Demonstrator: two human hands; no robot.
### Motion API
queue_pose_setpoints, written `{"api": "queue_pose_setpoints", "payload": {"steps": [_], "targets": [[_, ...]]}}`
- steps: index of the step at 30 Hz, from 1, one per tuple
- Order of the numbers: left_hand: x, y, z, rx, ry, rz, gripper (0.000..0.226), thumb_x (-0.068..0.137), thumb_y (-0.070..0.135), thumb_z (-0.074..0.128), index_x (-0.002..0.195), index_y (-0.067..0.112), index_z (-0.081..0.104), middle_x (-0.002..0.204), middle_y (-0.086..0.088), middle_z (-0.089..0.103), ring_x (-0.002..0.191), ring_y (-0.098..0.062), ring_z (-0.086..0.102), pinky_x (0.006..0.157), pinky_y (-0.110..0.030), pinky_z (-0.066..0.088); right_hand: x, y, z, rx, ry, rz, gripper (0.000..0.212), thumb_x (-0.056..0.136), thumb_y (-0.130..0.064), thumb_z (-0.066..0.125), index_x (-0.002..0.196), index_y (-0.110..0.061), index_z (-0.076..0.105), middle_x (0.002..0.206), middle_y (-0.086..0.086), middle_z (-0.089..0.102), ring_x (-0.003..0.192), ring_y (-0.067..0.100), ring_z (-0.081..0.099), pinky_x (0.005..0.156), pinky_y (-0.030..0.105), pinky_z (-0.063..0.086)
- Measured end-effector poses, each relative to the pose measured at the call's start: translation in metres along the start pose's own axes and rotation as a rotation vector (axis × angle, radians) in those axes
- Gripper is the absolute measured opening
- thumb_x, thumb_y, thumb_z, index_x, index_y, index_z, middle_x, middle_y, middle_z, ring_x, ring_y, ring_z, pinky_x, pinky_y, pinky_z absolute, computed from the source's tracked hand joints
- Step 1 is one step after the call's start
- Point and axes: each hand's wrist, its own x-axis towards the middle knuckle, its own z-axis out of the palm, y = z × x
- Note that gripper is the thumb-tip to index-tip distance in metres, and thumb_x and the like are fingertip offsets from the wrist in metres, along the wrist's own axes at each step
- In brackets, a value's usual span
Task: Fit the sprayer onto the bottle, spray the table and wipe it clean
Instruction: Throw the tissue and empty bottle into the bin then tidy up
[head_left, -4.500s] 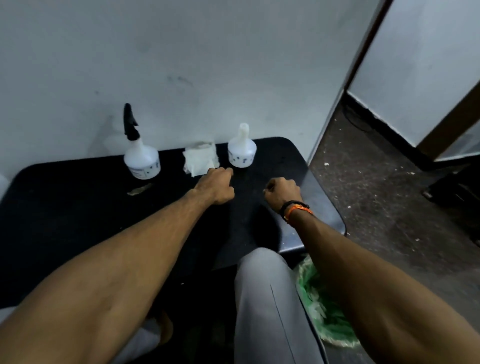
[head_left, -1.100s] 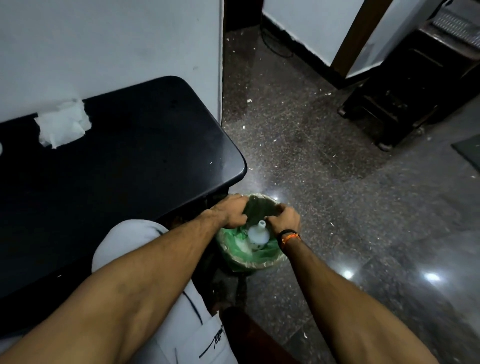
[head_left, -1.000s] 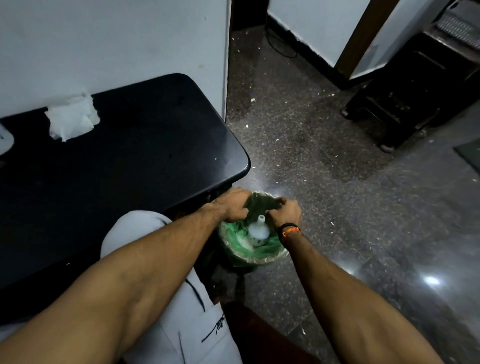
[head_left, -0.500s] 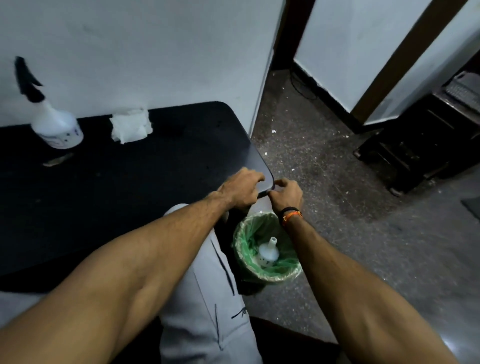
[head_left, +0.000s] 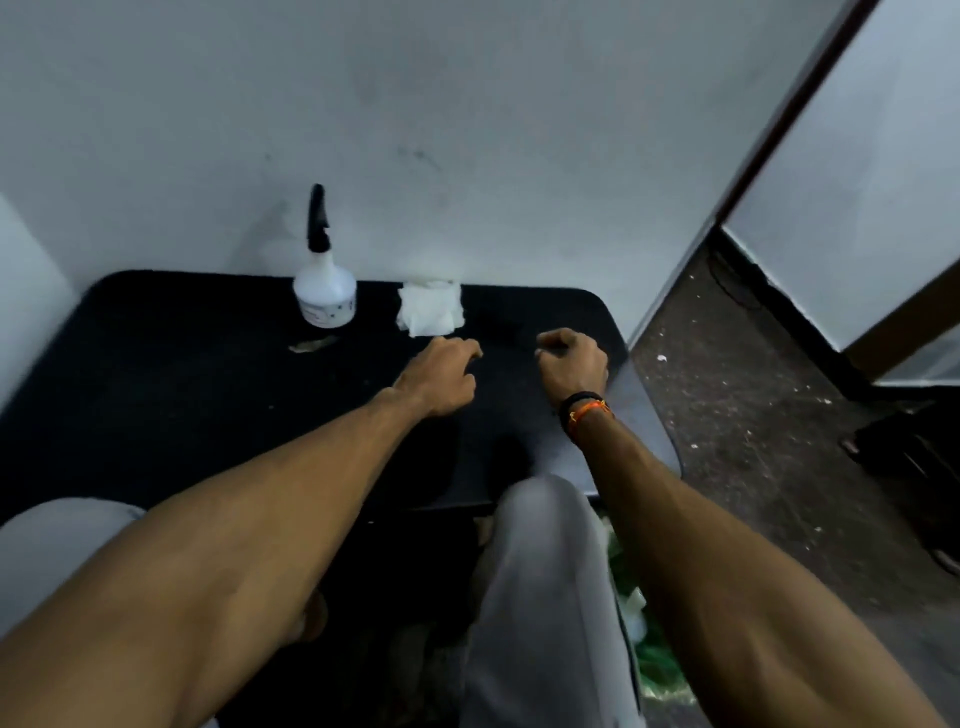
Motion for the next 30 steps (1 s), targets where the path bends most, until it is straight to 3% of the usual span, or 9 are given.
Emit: {"api": "queue_pose_setpoints", "payload": {"steps": [7,11,15,17,19,23,30], "targets": [[0.001,-0.09,-0.035,-0.011,0.076,-0.148,0.041,0.088,0.011,0.056,0.128,0.01,0.06,0.123,-0.014,0.063,0.118,-0.031,0.056,0.097,-0.044,0.051,0.018,-0.054,0.084,-0.004,-0.111,-0.113,0.022,0.087,-0.014,0.065,0.103,-0.022,0.076,0.112,-0.001,0.071,0.1,0.015,0.064,0.084,0.023,0.044],[0.006,-0.127,-0.049,-0.077,0.185,-0.215,0.038,0.089,0.009,0.058,0.126,0.008,0.064,0.124,-0.013,0.067,0.116,-0.028,0.061,0.096,-0.044,0.053,0.024,-0.057,0.123,0.018,-0.138,-0.095,0.024,0.087,-0.011,0.064,0.105,-0.022,0.076,0.112,0.0,0.071,0.085,0.008,0.058,0.079,0.02,0.04],[0.019,-0.157,-0.053,0.013,0.321,-0.356,0.025,0.092,0.029,0.06,0.108,0.012,0.07,0.112,-0.007,0.068,0.106,-0.028,0.064,0.083,-0.047,0.057,0.034,-0.055,0.155,-0.013,-0.148,-0.117,0.025,0.087,-0.009,0.062,0.104,-0.021,0.076,0.11,0.003,0.071,0.098,0.02,0.067,0.079,0.021,0.039],[0.027,-0.167,-0.052,0.036,0.419,-0.481,0.04,0.091,0.047,0.061,0.106,0.011,0.066,0.111,-0.008,0.065,0.103,-0.029,0.063,0.08,-0.048,0.057,0.044,-0.056,0.167,-0.054,-0.16,-0.162,0.024,0.087,-0.009,0.062,0.106,-0.017,0.075,0.112,0.005,0.07,0.101,0.022,0.067,0.079,0.022,0.041],[0.035,-0.175,-0.051,-0.005,0.498,-0.589,0.063,0.084,0.061,0.064,0.119,0.01,0.056,0.118,-0.01,0.06,0.108,-0.031,0.06,0.08,-0.048,0.056,0.055,-0.058,0.177,-0.119,-0.168,-0.231,0.026,0.087,-0.009,0.063,0.109,-0.014,0.074,0.118,0.008,0.068,0.106,0.026,0.065,0.082,0.027,0.046],[0.054,-0.184,-0.051,-0.061,0.593,-0.633,0.094,0.065,0.076,0.072,0.126,0.011,0.043,0.125,-0.01,0.05,0.116,-0.032,0.053,0.078,-0.047,0.052,0.068,-0.054,0.195,-0.283,-0.176,-0.317,0.034,0.088,-0.012,0.062,0.122,-0.01,0.07,0.131,0.014,0.062,0.119,0.035,0.057,0.097,0.042,0.047],[0.091,-0.189,-0.058,-0.033,0.6,-0.656,0.101,0.053,0.081,0.075,0.124,0.015,0.049,0.122,-0.01,0.054,0.114,-0.035,0.054,0.088,-0.049,0.052,0.088,-0.042,0.214,-0.329,-0.165,-0.325,0.037,0.098,-0.017,0.053,0.134,-0.012,0.061,0.142,0.012,0.053,0.13,0.034,0.048,0.106,0.049,0.04]]}}
